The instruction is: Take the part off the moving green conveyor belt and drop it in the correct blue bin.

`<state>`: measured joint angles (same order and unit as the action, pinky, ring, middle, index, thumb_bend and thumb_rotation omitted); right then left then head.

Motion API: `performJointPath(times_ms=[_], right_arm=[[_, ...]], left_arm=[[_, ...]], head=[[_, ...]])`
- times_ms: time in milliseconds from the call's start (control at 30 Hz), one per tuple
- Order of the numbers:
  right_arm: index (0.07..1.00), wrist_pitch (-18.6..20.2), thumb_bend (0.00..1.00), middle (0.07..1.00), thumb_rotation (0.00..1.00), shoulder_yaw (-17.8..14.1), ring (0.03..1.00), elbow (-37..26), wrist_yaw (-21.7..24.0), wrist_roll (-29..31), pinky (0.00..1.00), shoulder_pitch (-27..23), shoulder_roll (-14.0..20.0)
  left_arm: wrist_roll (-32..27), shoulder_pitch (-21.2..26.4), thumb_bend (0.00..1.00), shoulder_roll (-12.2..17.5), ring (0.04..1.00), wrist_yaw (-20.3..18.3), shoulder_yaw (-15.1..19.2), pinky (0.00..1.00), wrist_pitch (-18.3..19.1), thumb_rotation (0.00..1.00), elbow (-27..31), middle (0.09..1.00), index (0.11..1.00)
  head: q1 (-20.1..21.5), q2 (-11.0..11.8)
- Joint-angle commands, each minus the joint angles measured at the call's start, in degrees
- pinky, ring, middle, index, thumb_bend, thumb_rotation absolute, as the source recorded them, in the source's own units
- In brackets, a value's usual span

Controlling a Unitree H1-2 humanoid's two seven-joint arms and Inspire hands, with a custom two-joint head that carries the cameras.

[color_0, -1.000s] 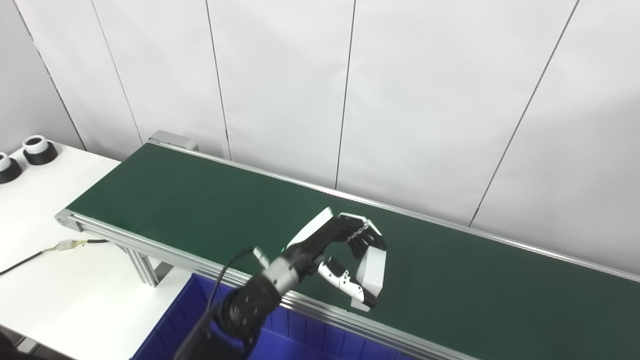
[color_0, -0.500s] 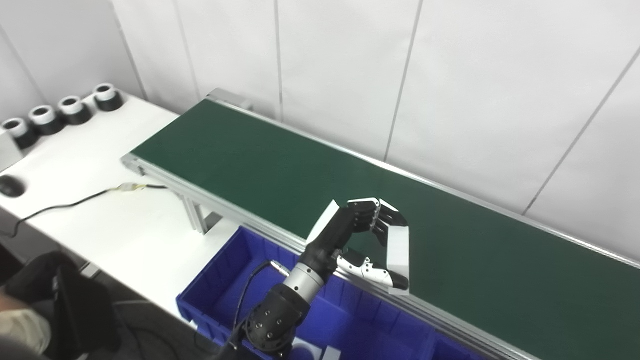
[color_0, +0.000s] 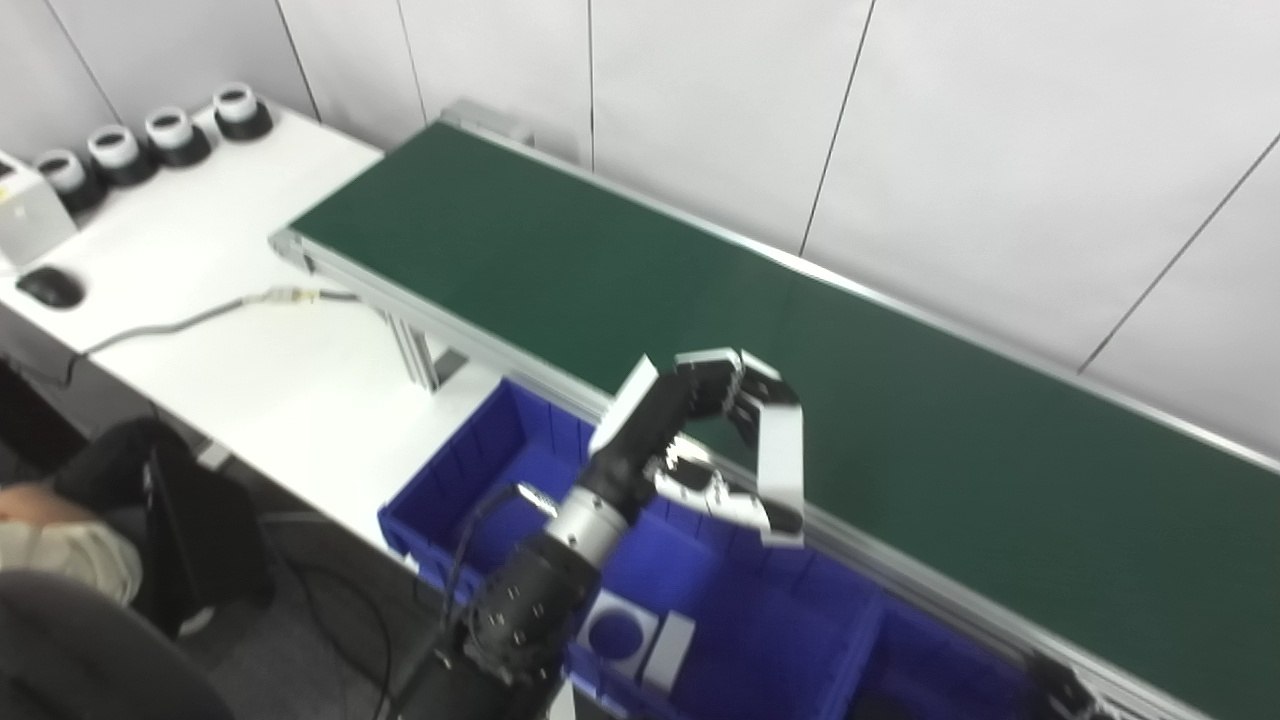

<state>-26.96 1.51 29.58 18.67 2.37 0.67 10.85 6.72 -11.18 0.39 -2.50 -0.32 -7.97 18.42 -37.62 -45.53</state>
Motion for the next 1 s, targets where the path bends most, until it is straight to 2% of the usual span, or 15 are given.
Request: performJointPath(times_ms=[0, 100, 300, 367, 433, 567, 633, 767, 867, 967], right_arm=[[0.858, 0.04, 0.92, 0.836, 0.93, -0.65, 0.795, -2.42, 0.86, 0.48, 0.75, -0.74, -0.03], [0.858, 0.04, 0.93, 0.834, 0.93, -0.74, 0.799, -3.16, 0.56, -0.03, 0.75, -0.45, -0.22], [0.859, 0.04, 0.93, 0.836, 0.93, -0.77, 0.788, -3.33, 0.33, -0.43, 0.75, -0.26, -0.51], [0.859, 0.04, 0.93, 0.835, 0.92, -0.91, 0.785, -3.28, 0.66, -0.2, 0.75, -0.32, -0.73], [0.858, 0.04, 0.92, 0.833, 0.92, -1.06, 0.781, -2.85, 0.88, -0.06, 0.75, -0.53, -0.92], [0.853, 0.04, 0.93, 0.828, 0.92, -1.13, 0.781, -2.82, 0.77, -0.18, 0.75, -0.56, -1.32], [0.853, 0.04, 0.93, 0.826, 0.92, -0.89, 0.781, -2.94, 0.2, -0.76, 0.74, -0.54, -1.33], [0.852, 0.03, 0.93, 0.822, 0.92, -0.61, 0.785, -3.17, -0.16, -1.09, 0.74, -0.41, -1.65], [0.853, 0.04, 0.94, 0.824, 0.93, -0.21, 0.789, -3.59, -0.75, -1.58, 0.75, -0.18, -1.71], [0.854, 0.04, 0.94, 0.827, 0.93, -0.08, 0.789, -4.1, -1.07, -1.63, 0.75, 0.06, -1.92]], left_arm=[[0.01, 0.28, 0.52, 0.92, 0.448, 0.24, 0.35, 0.41, 0.22, 0.0, 2.21, 0.492, 0.477], [1.6, -0.12, 0.52, 1.91, 0.455, 0.19, 0.35, 0.42, 1.38, 0.0, 2.91, 0.495, 0.477], [7.76, -0.09, 0.52, 6.39, 0.477, -1.37, -1.15, 0.45, 0.68, 0.0, 2.81, 0.513, 0.469], [10.54, 0.1, 0.52, 8.21, 0.475, -1.89, -2.26, 0.44, -0.41, 0.0, 2.06, 0.511, 0.47], [14.26, 0.06, 0.52, 9.86, 0.469, -2.79, -4.0, 0.43, 0.04, 0.0, 1.55, 0.506, 0.471], [22.78, -0.46, 0.52, 10.68, 0.447, -2.96, -7.62, 0.41, 1.88, 0.0, 0.18, 0.5, 0.473], [26.18, -0.58, 0.52, 10.36, 0.44, -2.12, -8.93, 0.39, 2.08, 0.0, -1.05, 0.499, 0.474], [35.69, -0.45, 0.52, 8.94, 0.431, 3.69, -12.86, 0.37, 0.09, 0.0, -8.16, 0.5, 0.474], [39.47, 0.02, 0.52, 8.43, 0.441, 7.01, -14.63, 0.4, -0.14, 0.0, -12.33, 0.497, 0.477], [41.66, 0.45, 0.52, 8.37, 0.448, 7.96, -16.03, 0.42, 0.83, 0.0, -14.71, 0.498, 0.477]], head=[[0.0, -0.33], [0.38, -0.37], [0.82, -0.08], [0.79, 0.06], [0.85, 0.12], [1.62, 0.15], [1.75, 0.18], [2.56, 0.51], [3.03, 0.59], [3.33, 0.58]])
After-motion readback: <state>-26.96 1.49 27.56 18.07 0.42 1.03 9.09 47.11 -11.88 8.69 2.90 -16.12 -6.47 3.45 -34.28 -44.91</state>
